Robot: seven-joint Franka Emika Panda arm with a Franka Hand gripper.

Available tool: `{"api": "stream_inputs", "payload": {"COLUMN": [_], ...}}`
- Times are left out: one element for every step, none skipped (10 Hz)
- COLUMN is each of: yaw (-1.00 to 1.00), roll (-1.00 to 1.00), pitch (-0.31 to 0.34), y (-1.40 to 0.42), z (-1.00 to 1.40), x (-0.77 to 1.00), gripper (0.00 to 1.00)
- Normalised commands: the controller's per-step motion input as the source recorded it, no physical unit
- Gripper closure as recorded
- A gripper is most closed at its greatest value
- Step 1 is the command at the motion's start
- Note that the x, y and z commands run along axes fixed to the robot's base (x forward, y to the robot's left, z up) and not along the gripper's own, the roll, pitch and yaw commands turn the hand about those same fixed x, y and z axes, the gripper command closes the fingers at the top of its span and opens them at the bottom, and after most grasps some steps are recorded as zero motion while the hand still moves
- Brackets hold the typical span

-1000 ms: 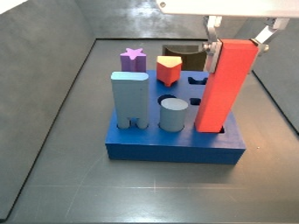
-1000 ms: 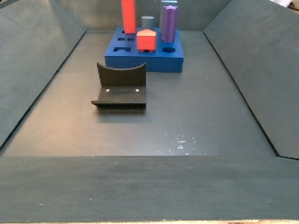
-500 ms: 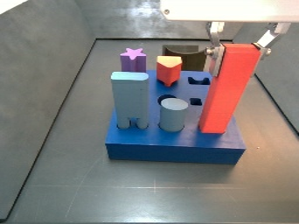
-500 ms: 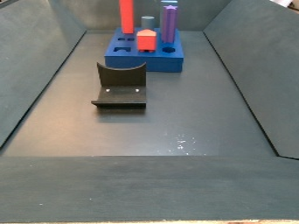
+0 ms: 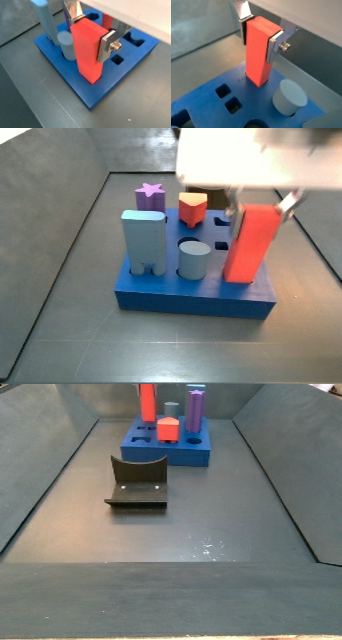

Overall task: Pick up the rectangle object. Move up. Place the rectangle object on the fixture. Regrasp the rectangle object. Move to above the board. Insert the rectangle object.
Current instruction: Insert the rectangle object.

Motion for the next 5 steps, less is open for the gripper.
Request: {"api": "stream_inputs", "payload": {"yaw": [0.00, 0.00, 0.00, 0.00, 0.00], "roll": [0.04, 0.03, 0.03, 0.03, 0.03], "pitch": [-0.017, -0.013, -0.010, -0.007, -0.007], "y": [0.00, 0.00, 0.00, -0.01, -0.01], "z": [-1.00, -1.00, -1.00, -1.00, -1.00], "x": [-0.07, -0.07, -0.07, -0.08, -0.08], "gripper": [1.00, 1.00, 1.00, 1.00, 1.00]}}
